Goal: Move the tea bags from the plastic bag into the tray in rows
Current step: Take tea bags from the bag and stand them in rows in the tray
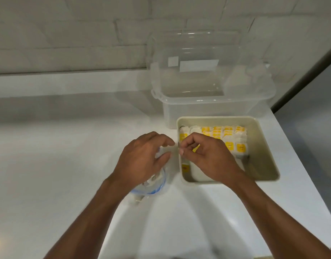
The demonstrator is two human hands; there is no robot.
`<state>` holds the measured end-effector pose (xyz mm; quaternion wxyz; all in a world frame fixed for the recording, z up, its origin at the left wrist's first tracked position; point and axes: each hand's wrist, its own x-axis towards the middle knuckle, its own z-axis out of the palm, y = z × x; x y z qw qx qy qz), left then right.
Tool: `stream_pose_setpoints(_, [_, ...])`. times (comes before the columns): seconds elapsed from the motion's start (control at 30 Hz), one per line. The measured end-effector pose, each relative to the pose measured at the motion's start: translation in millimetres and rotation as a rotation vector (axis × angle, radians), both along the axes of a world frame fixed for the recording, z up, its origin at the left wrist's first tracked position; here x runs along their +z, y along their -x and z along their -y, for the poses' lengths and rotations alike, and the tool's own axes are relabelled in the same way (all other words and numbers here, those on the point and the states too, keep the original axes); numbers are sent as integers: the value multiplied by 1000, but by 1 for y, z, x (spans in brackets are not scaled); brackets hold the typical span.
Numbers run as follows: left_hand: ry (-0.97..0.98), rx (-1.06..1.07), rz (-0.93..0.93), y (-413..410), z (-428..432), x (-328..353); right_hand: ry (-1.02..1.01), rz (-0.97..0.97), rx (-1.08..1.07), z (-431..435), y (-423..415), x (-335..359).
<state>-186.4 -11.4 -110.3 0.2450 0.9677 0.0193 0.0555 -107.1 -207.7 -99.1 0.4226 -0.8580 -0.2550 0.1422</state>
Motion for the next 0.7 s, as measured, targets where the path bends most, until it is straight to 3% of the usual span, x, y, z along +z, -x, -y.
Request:
stream_pose_setpoints(0.2, [-76,134,-129,49,-40,-24,-121,-173,0,-39,58,-11])
stream_pose_setpoints(0.43, [-113,66,-184,81,-55,-73,166,-136,-2,-73,106,-76])
stream_pose_setpoints(0.7, [-102,59,-107,89,-64,-80,212,-50,-162,-80,123,-94])
